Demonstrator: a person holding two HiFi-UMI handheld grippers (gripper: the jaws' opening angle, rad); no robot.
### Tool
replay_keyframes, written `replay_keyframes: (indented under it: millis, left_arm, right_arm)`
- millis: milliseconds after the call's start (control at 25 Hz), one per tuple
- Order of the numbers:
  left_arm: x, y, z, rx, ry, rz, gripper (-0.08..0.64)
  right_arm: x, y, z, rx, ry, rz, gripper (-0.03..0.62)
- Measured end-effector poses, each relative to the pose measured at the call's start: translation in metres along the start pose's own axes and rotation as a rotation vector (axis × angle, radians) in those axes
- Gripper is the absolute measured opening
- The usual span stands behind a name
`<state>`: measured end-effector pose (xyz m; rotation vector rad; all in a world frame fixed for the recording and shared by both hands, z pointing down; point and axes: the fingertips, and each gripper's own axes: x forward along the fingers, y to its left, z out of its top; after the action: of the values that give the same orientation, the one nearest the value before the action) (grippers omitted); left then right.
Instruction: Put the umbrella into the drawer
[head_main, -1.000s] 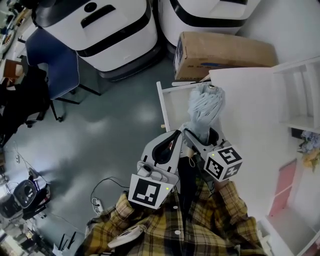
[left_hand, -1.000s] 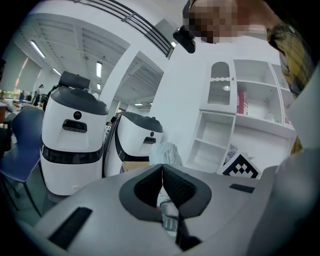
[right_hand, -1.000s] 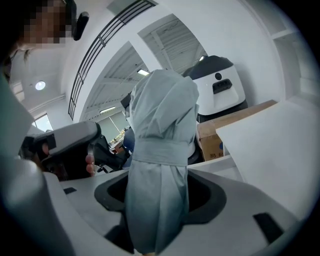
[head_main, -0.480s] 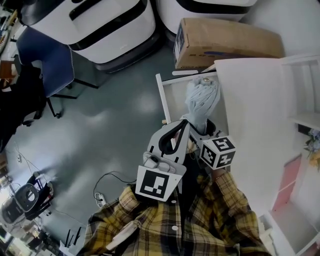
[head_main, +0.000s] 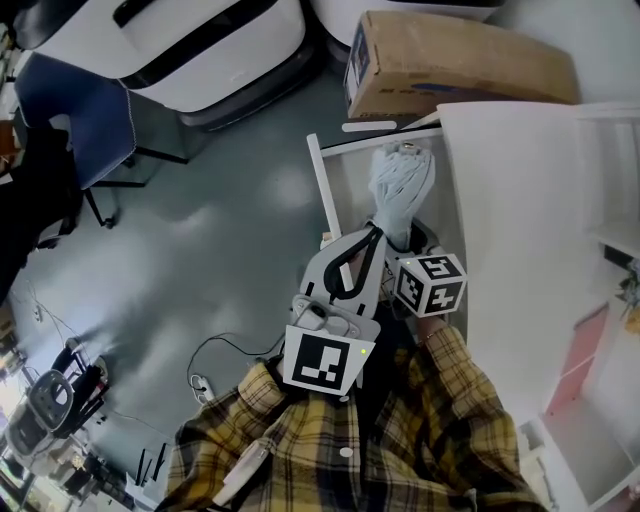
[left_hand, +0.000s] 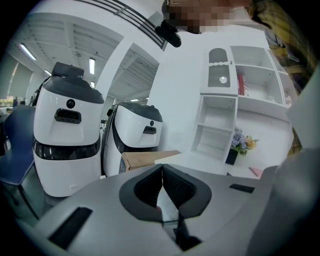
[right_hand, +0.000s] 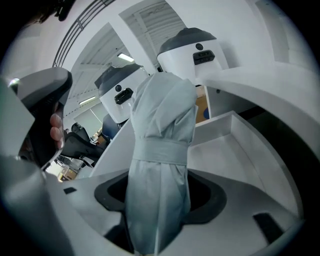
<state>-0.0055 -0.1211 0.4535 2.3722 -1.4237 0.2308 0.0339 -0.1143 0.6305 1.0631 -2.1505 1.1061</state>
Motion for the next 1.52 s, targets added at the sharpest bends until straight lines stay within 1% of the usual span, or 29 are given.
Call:
replay_keyframes:
  millis: [120,240,480,680,840,1280,1520]
  left_arm:
    - [0.001,0.004,-0.008,0.01,0.016,0.001,0.021]
    - [0.003,0.008,-0.014,-0.007,0.027,0.009,0.02]
    - [0.006,0.014,-0.021,-0.012,0.045,0.015,0.021]
    - [0.006,0.022,-0.024,-0.012,0.054,0.026,0.021]
    - [0.004,0.023,-0.027,-0.027,0.059,0.029,0.021]
    - [0.007,0.024,-0.031,-0.037,0.057,0.026,0.021]
    - [0.009,0.027,-0.03,-0.035,0.051,0.029,0.021]
  right_arm:
    - [0.012,-0.006,-0.01,0.011,0.025,-0.013,0.279]
    - [0.024,-0.013,-0.019,0.028,0.047,-0.027,0.279]
    - [0.042,-0.03,-0.034,0.066,0.092,-0.056,0.279]
    - [0.052,-0.042,-0.049,0.096,0.124,-0.091,0.279]
    - [0.056,-0.048,-0.058,0.11,0.145,-0.11,0.279]
    - [0.063,-0.062,-0.075,0.108,0.2,-0.152,0.285]
    - [0.067,-0.062,-0.078,0.082,0.223,-0.158,0.295]
